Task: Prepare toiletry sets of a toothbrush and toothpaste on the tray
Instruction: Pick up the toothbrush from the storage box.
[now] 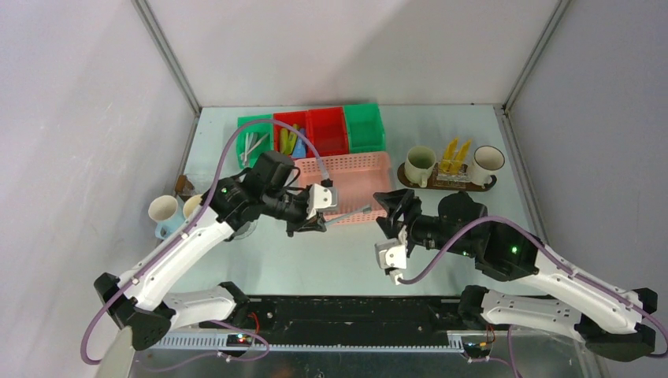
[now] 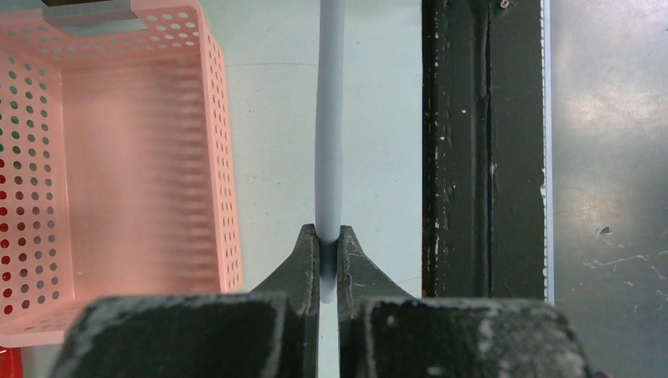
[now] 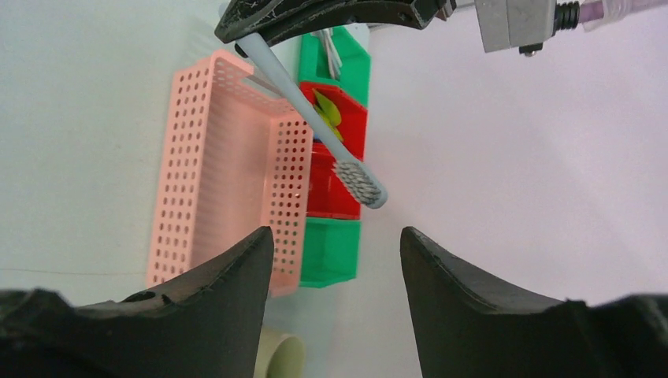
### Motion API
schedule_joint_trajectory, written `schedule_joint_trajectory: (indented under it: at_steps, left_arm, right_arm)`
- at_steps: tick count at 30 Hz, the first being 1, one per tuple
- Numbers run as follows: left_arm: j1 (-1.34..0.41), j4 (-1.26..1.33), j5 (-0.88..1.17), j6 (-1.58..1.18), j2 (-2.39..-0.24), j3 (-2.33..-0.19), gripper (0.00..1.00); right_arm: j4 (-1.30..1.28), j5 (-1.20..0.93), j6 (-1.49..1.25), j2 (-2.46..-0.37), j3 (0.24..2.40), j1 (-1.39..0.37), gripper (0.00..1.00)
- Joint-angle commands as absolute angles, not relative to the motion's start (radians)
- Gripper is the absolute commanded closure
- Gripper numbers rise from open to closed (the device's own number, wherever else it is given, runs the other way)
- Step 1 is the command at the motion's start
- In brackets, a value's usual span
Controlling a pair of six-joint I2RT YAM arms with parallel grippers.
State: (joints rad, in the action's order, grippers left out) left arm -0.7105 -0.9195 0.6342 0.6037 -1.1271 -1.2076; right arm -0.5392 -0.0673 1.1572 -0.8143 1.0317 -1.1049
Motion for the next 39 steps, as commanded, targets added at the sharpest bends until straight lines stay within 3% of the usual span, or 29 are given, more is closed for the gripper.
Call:
schedule_joint_trajectory:
  at_steps: [1, 32, 39]
  left_arm:
    - [-0.708, -0.975, 0.632, 0.648, -1.128, -1.255, 1.0]
    - [-0.711, -1.06, 0.655, 0.694, -1.15, -1.314, 1.0]
    - [-0.709, -1.059, 0.65, 0.694, -1.154, -1.314, 1.0]
  right_arm:
    - [-0.471, -0.092, 1.303, -0.834, 1.064, -1.113, 0.38]
    - [-0.52, -0.088, 1.733, -0.944, 1.065, -1.193, 0.67]
    - [-0.542, -0.061, 1.769, -0.947, 1.065, -1.201, 0.83]
